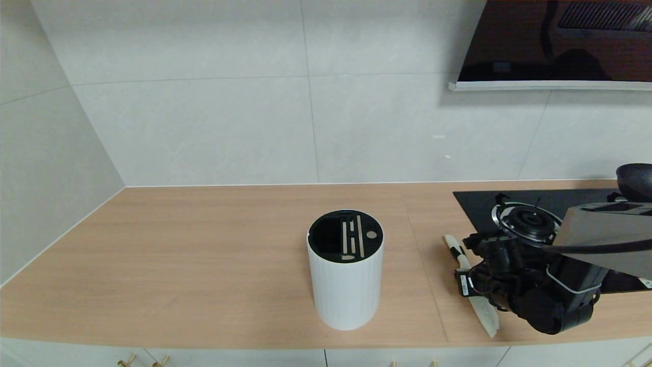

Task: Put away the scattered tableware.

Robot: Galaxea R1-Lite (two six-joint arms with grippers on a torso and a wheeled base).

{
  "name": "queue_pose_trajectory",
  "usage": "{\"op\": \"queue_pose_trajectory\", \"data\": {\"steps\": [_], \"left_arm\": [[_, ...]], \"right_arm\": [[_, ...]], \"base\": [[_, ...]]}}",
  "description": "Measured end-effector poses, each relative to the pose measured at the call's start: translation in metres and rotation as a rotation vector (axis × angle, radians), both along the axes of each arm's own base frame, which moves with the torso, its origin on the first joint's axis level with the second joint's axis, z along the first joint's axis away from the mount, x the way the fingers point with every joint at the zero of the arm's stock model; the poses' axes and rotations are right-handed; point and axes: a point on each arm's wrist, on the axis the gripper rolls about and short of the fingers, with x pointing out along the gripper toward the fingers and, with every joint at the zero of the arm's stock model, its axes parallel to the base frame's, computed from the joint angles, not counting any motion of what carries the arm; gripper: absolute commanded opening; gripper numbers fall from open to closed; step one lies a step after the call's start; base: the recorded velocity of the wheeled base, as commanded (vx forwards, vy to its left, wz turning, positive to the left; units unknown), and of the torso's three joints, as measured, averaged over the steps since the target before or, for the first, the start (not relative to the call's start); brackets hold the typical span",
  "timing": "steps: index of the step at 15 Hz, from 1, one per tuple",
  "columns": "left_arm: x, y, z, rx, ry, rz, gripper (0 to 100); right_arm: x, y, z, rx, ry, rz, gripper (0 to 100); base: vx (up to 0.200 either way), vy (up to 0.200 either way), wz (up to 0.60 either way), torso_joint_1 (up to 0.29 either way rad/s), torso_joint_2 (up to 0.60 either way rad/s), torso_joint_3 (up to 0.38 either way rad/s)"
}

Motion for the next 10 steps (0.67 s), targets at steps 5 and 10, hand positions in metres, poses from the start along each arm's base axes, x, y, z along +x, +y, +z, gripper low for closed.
{"op": "queue_pose_trajectory", "data": {"steps": [5,10], "left_arm": [[0.0,0.0,0.0,0.0,0.0,0.0,100],[0.0,0.0,0.0,0.0,0.0,0.0,100]], "right_arm": [[-0.013,-0.003,0.044,0.018,-0.08,-0.002,0],[-0.051,-0.001,0.105,0.049,-0.194,0.036,0]], "base": [[0.0,0.0,0.0,0.0,0.0,0.0],[0.0,0.0,0.0,0.0,0.0,0.0]]}}
